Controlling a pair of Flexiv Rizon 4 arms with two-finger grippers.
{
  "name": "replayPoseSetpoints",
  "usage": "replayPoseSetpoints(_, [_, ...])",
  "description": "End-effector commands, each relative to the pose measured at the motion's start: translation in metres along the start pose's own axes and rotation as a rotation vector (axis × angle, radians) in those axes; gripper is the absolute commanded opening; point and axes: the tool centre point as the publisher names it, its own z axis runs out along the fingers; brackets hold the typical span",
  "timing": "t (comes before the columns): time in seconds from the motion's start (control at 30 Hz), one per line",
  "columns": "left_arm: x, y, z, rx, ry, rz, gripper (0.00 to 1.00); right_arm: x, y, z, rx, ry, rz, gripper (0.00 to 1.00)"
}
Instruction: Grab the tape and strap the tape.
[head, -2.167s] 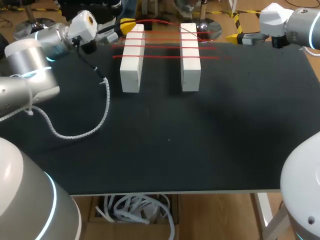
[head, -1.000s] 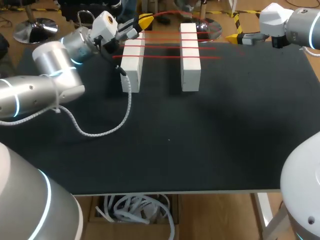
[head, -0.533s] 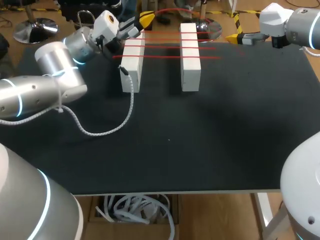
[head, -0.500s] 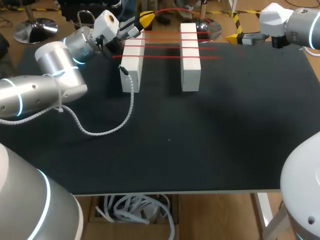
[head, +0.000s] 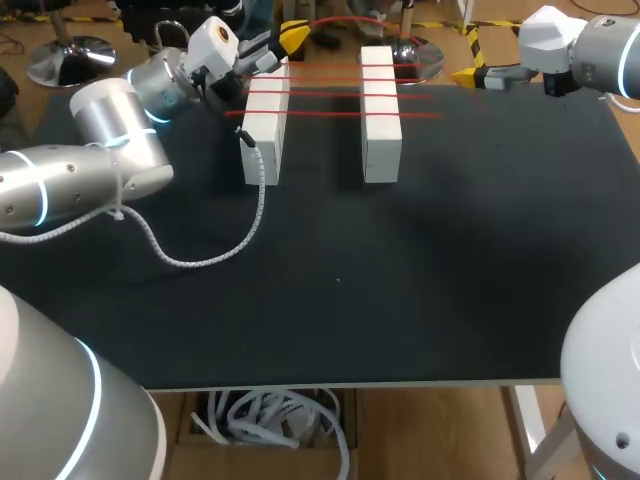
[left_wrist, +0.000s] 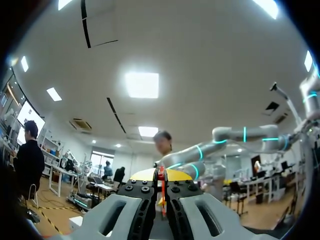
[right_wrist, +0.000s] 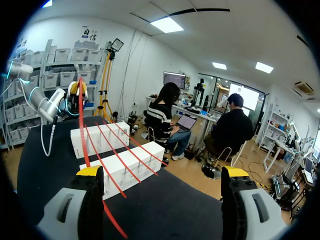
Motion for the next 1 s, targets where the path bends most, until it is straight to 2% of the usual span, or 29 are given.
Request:
replayPoseSetpoints(0.03, [-0.003, 0.0, -0.001, -0.005, 0.027, 0.014, 0.0, 0.0, 0.0, 0.0, 0.002, 0.001, -0.001, 1.0])
replayPoseSetpoints(0.4, [-0.002, 0.0, -0.001, -0.011, 0.027, 0.017, 0.0, 0.0, 0.0, 0.0, 0.002, 0.001, -0.001, 1.0])
replayPoseSetpoints(0.5, [-0.002, 0.0, -0.001, -0.011, 0.027, 0.017, 0.0, -0.006, 0.02, -0.004, -0.04, -0.036, 0.015, 1.0])
replayPoseSetpoints(0.67, [-0.002, 0.0, -0.001, -0.011, 0.027, 0.017, 0.0, 0.0, 0.044, -0.022, -0.107, -0.101, 0.292, 1.0])
replayPoseSetpoints(0.73, [-0.002, 0.0, -0.001, -0.011, 0.027, 0.017, 0.0, 0.008, 0.052, -0.03, -0.156, -0.08, 0.415, 1.0])
replayPoseSetpoints(0.83, [-0.002, 0.0, -0.001, -0.011, 0.027, 0.017, 0.0, 0.018, 0.057, -0.041, -0.189, -0.112, 0.615, 1.0])
replayPoseSetpoints(0.9, [-0.002, 0.0, -0.001, -0.011, 0.027, 0.017, 0.0, 0.018, 0.057, -0.048, -0.207, -0.131, 0.737, 1.0])
replayPoseSetpoints(0.97, [-0.002, 0.0, -0.001, -0.011, 0.027, 0.017, 0.0, 0.019, 0.059, -0.054, -0.19, -0.144, 0.791, 1.0])
replayPoseSetpoints(1.0, [-0.002, 0.0, -0.001, -0.011, 0.027, 0.017, 0.0, 0.021, 0.06, -0.058, -0.177, -0.152, 0.873, 1.0])
